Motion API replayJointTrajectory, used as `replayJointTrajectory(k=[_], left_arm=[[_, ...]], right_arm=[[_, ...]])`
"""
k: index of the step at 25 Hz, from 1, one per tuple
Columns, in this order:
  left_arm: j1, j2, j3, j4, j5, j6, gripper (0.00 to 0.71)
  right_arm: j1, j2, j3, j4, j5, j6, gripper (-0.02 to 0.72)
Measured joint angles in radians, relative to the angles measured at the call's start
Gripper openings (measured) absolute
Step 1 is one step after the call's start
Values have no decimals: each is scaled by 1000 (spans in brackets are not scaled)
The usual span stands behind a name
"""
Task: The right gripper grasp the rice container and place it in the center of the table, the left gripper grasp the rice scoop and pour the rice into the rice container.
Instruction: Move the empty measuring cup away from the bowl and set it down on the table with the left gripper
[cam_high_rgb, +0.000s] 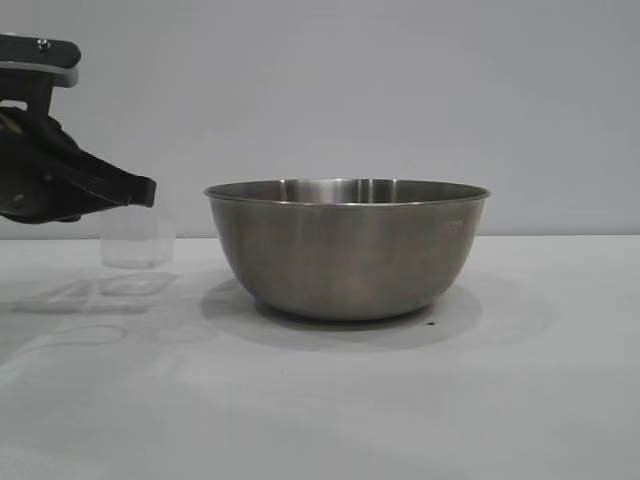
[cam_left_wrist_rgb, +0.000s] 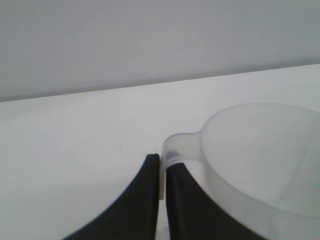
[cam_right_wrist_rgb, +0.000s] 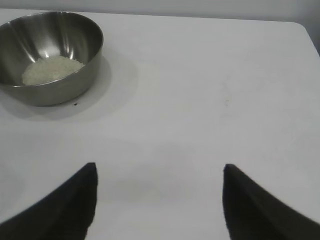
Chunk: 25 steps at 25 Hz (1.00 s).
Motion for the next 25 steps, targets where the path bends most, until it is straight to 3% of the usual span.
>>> replayJointTrajectory(k=[10,15,25], left_arm=[[0,29,0,6,-2,-20,0],[0,29,0,6,-2,-21,162],[0,16,92,24,-2,-36,174]], right_arm=[[0,0,0,0,0,0,450],[0,0,0,0,0,0,450],[0,0,0,0,0,0,450]])
